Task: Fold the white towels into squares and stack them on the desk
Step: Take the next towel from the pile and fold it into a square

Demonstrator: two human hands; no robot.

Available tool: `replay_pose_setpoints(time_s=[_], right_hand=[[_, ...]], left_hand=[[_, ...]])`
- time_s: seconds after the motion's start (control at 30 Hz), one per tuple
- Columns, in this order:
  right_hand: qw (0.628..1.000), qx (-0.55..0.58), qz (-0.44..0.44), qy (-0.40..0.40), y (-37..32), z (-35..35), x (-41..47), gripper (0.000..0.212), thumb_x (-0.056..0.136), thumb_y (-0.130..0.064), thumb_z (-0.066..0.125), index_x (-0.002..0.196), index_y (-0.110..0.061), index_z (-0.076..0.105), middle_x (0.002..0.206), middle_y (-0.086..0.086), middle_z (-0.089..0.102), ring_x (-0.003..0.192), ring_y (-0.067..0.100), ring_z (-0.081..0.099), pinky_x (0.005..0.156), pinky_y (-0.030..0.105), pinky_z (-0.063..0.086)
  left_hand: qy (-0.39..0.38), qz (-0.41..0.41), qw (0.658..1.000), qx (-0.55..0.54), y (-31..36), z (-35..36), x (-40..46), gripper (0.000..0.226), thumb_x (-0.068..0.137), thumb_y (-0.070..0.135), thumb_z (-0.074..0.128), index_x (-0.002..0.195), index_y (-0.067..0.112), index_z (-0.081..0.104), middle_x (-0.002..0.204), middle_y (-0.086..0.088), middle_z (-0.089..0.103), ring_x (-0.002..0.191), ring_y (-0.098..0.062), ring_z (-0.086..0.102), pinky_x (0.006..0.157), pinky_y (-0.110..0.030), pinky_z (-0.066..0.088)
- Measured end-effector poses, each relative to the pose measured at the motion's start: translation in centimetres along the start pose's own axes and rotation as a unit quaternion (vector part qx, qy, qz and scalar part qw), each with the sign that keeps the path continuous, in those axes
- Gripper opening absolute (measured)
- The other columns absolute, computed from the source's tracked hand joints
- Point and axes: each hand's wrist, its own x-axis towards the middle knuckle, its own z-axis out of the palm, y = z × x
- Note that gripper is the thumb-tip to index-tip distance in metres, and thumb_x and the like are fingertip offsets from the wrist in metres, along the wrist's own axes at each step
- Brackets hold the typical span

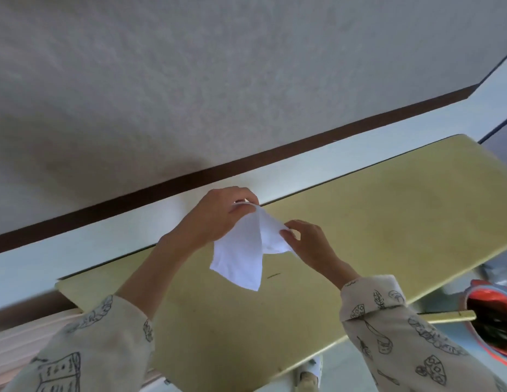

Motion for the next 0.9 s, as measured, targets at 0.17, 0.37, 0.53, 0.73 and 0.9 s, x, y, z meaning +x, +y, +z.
replay_pose_setpoints(time_s=[0.17, 0.37, 0.53, 0.73, 0.9], right_hand=[[0.995, -0.033, 0.027, 0.091, 5.6, -9.4, 1.3, 0.019, 0.09, -0.021, 0.057, 0.093, -0.007, 0.069, 0.088, 0.01, 0.071, 0.081, 0.028, 0.063, 0.069, 0.031, 0.042], [0.983, -0.001, -0.018, 0.181, 9.3, -19.5, 3.6, 0.017, 0.089, -0.021, 0.06, 0.093, -0.009, 0.071, 0.092, 0.006, 0.072, 0.08, 0.024, 0.064, 0.071, 0.029, 0.045], [0.982, 0.001, -0.04, 0.186, 13.1, -21.3, 1.8, 0.016, 0.088, -0.009, 0.059, 0.097, -0.008, 0.072, 0.098, 0.006, 0.072, 0.088, 0.022, 0.066, 0.08, 0.031, 0.05], [0.993, -0.023, 0.053, 0.099, 20.4, -16.1, -3.5, 0.013, 0.086, -0.012, 0.064, 0.095, -0.009, 0.074, 0.096, 0.007, 0.073, 0.088, 0.027, 0.068, 0.078, 0.031, 0.048], [0.986, 0.001, 0.164, -0.002, 24.6, -10.6, -8.5, 0.018, 0.09, -0.018, 0.06, 0.1, -0.011, 0.072, 0.103, 0.002, 0.072, 0.097, 0.019, 0.065, 0.084, 0.026, 0.046]], left_hand=[[0.082, -0.007, 0.996, 0.039, 3.1, 2.3, 4.7, 0.01, 0.089, 0.014, 0.057, 0.091, 0.014, 0.068, 0.09, 0.004, 0.065, 0.085, -0.009, 0.057, 0.072, -0.002, 0.035], [0.139, -0.037, 0.988, 0.054, 7.7, 5.3, 9.8, 0.012, 0.085, 0.025, 0.065, 0.085, 0.013, 0.064, 0.072, 0.005, 0.059, 0.066, -0.002, 0.051, 0.06, -0.013, 0.036], [0.12, -0.023, 0.987, 0.1, 7.7, 9.2, 10.4, 0.009, 0.086, 0.007, 0.06, 0.093, 0.005, 0.066, 0.09, -0.006, 0.059, 0.084, -0.019, 0.055, 0.076, -0.021, 0.034], [-0.019, -0.083, 0.982, 0.167, 3.2, 16.9, 7.6, 0.013, 0.084, 0.009, 0.063, 0.094, 0.006, 0.07, 0.09, -0.008, 0.061, 0.089, -0.025, 0.054, 0.074, -0.029, 0.036], [-0.134, -0.17, 0.97, 0.11, -0.5, 23.1, 4.2, 0.012, 0.08, 0.022, 0.07, 0.074, 0.011, 0.067, 0.073, -0.002, 0.057, 0.074, -0.021, 0.053, 0.065, -0.031, 0.038]])
